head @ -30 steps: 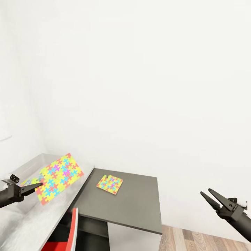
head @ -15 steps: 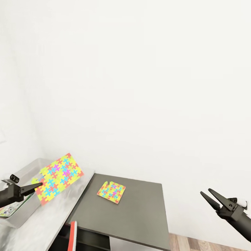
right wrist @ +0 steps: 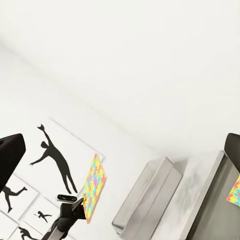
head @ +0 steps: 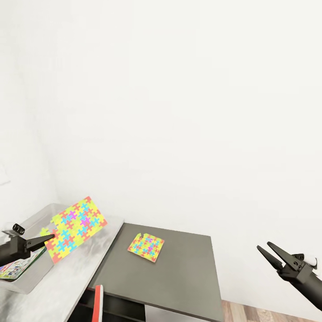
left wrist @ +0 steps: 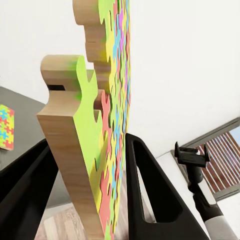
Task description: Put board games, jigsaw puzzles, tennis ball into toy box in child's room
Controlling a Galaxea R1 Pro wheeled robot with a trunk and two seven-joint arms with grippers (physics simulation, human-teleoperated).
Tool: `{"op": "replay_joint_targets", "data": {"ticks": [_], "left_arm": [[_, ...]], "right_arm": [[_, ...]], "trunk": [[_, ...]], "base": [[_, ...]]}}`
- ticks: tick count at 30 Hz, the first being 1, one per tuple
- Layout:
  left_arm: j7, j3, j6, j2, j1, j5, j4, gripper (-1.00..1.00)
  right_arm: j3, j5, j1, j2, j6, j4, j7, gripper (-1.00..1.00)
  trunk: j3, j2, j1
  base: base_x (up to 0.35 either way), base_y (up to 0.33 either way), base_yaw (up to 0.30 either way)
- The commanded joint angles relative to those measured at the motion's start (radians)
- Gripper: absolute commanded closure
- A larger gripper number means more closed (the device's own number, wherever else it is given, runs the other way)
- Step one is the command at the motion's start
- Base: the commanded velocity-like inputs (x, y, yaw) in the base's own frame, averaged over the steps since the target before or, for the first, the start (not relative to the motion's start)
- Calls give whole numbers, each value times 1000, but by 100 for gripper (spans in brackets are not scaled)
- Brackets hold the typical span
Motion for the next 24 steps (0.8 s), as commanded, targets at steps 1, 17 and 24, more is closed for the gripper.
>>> {"op": "replay_joint_targets", "data": {"ticks": [1,17,24], "left_arm": [[-4,0,11,0,0,0,0,100],[-4,28,13,4,0,-1,4,100],[93,56,29,5,-19,-23,6,100]], "right_arm": [[0,-3,0,0,5,0,0,-100],[1,-4,0,1,1,1,1,-100],[1,-4,0,0,0,0,1,-100]], "trunk": [[0,-1,0],[0,-1,0],[0,-1,0]], "base": [[0,22,0],[0,3,0],[0,0,0]]}}
